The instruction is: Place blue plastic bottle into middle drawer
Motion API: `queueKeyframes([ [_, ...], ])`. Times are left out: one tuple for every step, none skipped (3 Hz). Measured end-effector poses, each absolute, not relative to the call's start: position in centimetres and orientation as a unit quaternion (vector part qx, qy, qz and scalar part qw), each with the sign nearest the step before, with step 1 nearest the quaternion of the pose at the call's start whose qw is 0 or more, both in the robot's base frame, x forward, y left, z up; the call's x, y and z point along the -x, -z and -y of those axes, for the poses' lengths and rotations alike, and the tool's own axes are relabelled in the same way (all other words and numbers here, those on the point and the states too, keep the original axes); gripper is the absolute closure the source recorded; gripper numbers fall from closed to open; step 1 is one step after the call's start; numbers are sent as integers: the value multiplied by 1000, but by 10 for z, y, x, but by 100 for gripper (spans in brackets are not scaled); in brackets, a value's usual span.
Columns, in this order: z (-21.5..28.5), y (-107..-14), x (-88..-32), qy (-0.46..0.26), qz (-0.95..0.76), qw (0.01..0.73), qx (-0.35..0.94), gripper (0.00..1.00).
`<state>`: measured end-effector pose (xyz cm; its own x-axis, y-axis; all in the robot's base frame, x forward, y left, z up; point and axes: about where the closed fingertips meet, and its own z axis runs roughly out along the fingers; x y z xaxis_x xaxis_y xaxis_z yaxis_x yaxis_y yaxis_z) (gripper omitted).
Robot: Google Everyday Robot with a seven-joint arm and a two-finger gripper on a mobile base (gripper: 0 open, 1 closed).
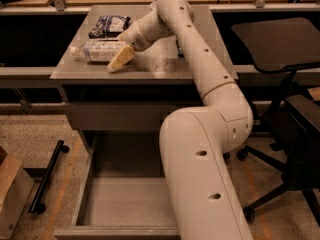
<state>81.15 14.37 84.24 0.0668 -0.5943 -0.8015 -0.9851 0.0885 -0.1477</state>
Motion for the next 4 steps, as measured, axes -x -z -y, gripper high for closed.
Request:
queueKeyframes([
  [-154,-850,-811,-251,-627,380,633,41],
  [-157,-861,-809,-241,-622,382,640,63],
  [-152,-876,-805,-228,-620,384,645,87],
  [-139,-883,-798,-223,-627,382,641,100],
])
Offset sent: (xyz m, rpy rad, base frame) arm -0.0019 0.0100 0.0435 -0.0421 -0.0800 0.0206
